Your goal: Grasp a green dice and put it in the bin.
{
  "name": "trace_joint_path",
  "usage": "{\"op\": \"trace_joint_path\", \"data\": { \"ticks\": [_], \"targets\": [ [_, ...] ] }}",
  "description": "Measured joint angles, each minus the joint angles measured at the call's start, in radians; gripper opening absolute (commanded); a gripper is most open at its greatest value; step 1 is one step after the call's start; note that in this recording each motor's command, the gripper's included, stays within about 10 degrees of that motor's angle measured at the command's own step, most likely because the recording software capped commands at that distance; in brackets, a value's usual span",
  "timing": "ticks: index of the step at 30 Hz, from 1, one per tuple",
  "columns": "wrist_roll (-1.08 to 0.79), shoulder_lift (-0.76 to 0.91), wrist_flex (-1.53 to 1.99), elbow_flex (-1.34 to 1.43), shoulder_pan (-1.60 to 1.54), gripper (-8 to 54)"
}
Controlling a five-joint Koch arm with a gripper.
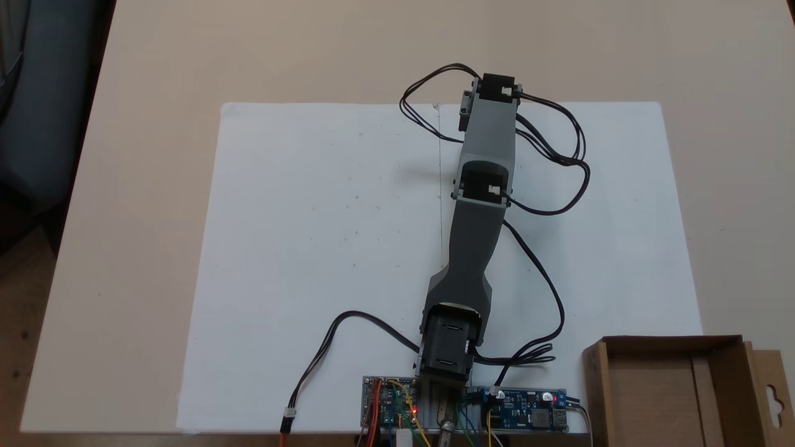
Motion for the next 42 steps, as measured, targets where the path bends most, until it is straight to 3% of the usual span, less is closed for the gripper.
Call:
{"op": "trace_joint_path", "data": {
  "ticks": [19, 24, 35, 38, 42],
  "targets": [
    [0.0, -0.008, -0.008, -0.002, 0.012, 38.8],
    [0.0, -0.008, -0.014, -0.002, 0.012, 31.9],
    [0.0, -0.021, -0.023, -0.005, 0.014, 31.6],
    [0.0, -0.021, -0.025, -0.008, 0.015, 25.1],
    [0.0, -0.02, -0.051, -0.005, 0.018, 24.7]
  ]
}}
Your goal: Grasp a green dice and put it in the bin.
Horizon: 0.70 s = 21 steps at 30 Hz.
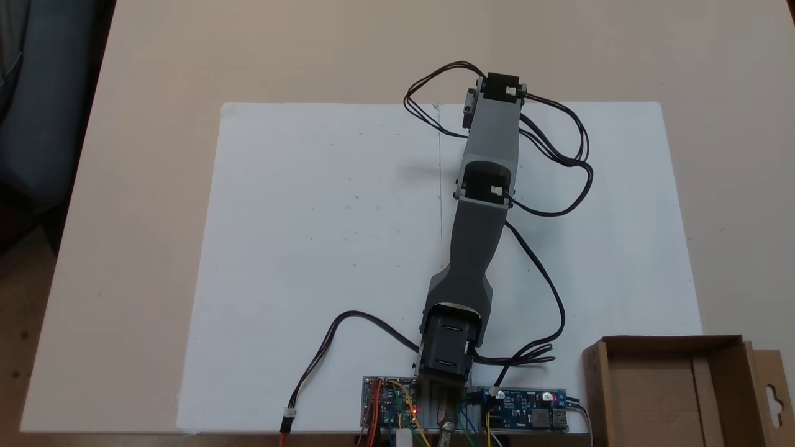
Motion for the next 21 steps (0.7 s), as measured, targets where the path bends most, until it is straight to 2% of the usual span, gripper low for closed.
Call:
{"op": "trace_joint_path", "data": {
  "ticks": [2, 7, 15, 21],
  "targets": [
    [0.0, 0.0, -0.003, 0.002, 0.0, 24.1],
    [0.0, 0.0, -0.02, 0.012, 0.009, 12.1],
    [0.0, 0.017, -0.021, 0.018, 0.015, 12.1],
    [0.003, 0.16, 0.023, 0.043, 0.067, 12.1]
  ]
}}
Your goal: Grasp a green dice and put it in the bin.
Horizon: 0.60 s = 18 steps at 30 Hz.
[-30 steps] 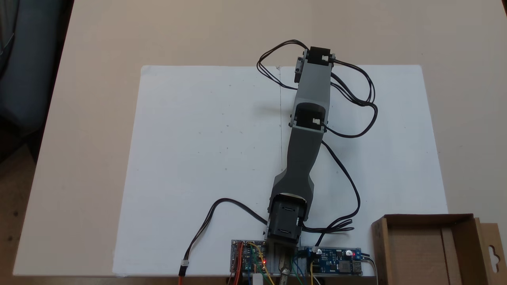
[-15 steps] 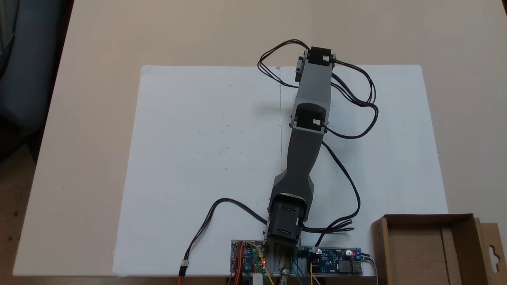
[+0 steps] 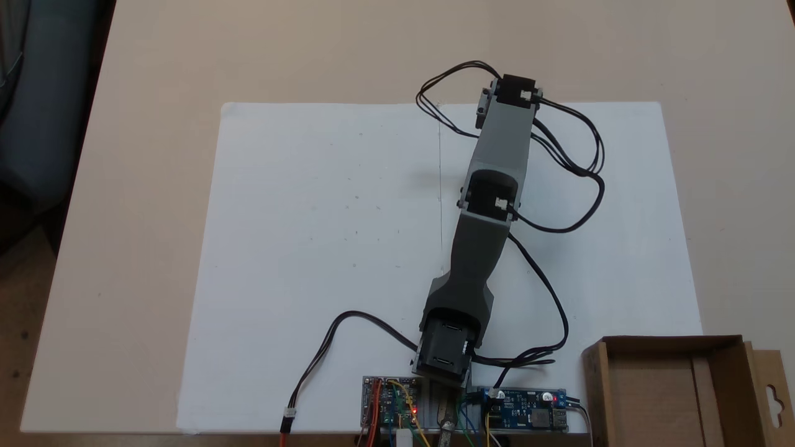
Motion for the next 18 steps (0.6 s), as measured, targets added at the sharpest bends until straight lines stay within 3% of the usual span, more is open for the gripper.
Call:
{"op": "trace_joint_path", "data": {
  "ticks": [10, 18],
  "targets": [
    [0.02, 0.36, 0.161, -0.049, 0.077, 12.1],
    [0.023, 0.365, 0.239, -0.347, 0.491, 12.1]
  ]
}}
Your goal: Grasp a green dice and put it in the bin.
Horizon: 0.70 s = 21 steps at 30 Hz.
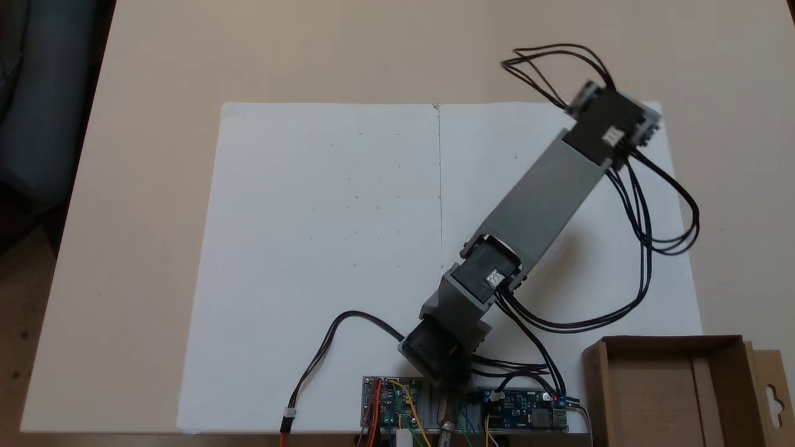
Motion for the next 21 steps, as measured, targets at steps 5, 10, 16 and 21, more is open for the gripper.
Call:
{"op": "trace_joint_path", "data": {
  "ticks": [5, 10, 16, 21],
  "targets": [
    [0.003, -0.002, 0.002, 0.002, 0.259, 12.1],
    [0.003, -0.002, 0.002, 0.002, 0.518, 12.1],
    [0.003, -0.044, 0.002, -0.035, 0.736, 12.1],
    [0.005, -0.147, 0.003, -0.046, 0.873, 12.1]
  ]
}}
